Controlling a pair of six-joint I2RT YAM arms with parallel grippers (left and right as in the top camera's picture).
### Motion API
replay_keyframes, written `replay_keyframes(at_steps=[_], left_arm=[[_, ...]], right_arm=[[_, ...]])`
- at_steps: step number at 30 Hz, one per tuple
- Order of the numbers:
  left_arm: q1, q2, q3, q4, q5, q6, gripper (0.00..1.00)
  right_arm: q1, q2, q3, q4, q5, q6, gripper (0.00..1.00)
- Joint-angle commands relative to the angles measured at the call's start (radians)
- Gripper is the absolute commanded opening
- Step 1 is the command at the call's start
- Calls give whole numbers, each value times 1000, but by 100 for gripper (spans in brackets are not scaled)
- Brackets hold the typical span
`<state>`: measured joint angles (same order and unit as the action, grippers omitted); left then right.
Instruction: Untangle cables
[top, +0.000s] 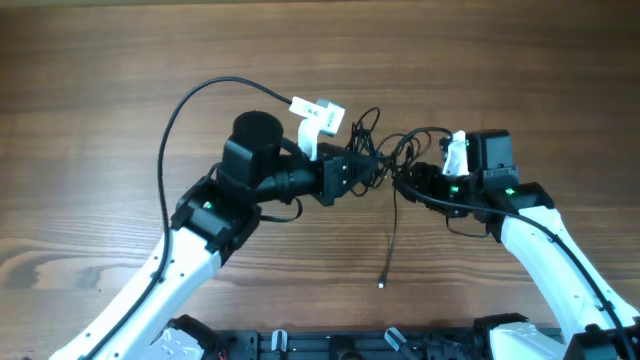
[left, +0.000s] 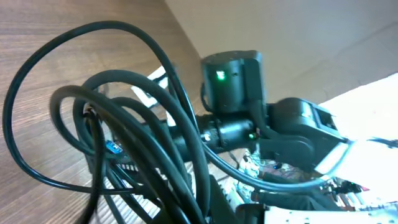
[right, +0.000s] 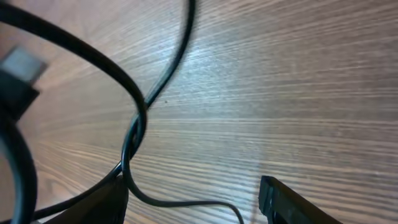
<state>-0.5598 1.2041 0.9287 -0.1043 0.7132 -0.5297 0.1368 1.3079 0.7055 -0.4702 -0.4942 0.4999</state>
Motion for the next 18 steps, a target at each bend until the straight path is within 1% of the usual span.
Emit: replay_keyframes(at_steps=[1, 3, 5, 6, 11, 13, 17, 18], left_arm=[[3, -19, 15, -35, 30, -7, 4], [3, -18, 15, -85, -3, 2, 4], [3, -17, 14, -186, -114, 2, 4], [3, -17, 14, -206, -133, 2, 4], [3, -17, 14, -214, -139, 2, 4], [3, -17, 14, -200, -127, -2, 4], [3, -17, 14, -104, 17, -6, 4], [3, -17, 14, -93, 34, -14, 4]], right_arm=[[4, 11, 7, 25, -39, 27, 69], [4, 11, 7, 35, -39, 28, 70], [4, 11, 7, 53, -39, 75, 70], [4, 11, 7, 61, -40, 87, 70], [4, 11, 7, 113, -114, 87, 70], [4, 11, 7, 115, -110, 87, 70], [4, 11, 7, 116, -45, 95, 68], [4, 11, 7, 116, -24, 110, 68]])
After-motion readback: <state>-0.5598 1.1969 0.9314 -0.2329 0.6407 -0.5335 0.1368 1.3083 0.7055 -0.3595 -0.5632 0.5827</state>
